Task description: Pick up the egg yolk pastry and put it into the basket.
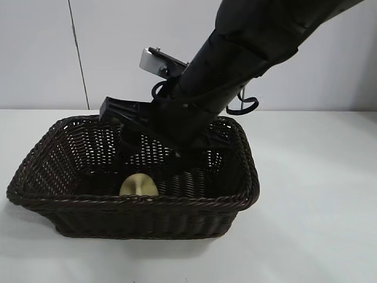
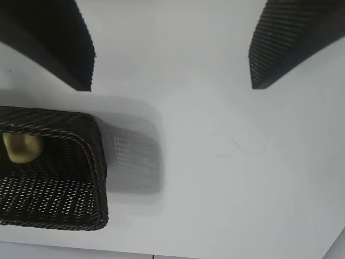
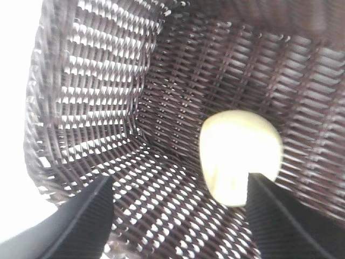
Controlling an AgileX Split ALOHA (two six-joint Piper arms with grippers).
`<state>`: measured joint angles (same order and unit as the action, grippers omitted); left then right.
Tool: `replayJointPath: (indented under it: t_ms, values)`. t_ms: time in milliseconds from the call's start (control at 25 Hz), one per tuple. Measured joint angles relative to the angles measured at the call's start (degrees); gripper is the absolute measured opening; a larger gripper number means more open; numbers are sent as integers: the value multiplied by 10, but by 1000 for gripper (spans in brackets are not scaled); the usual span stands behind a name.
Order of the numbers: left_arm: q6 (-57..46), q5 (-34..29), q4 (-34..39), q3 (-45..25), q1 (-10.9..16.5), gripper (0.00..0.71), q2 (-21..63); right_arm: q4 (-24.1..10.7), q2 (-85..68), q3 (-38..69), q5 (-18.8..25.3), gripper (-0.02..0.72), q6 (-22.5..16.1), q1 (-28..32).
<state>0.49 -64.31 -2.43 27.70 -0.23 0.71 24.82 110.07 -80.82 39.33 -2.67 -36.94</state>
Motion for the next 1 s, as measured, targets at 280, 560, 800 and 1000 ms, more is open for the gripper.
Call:
replayJointPath:
  t_ms: [280,560,800,1000]
  values:
    - [0,0,0,0,0,571,0,-143,0,-105,169,505,-62,17]
    - [0,0,0,0,0,571,0,-209,0,-151,289,505,-93,46]
    - [0,0,0,0,0,571,0,-213,0,-152,301,505,-101,107]
    - [0,0,0,0,0,571,0,-236,0,-153,303,504,-101,177]
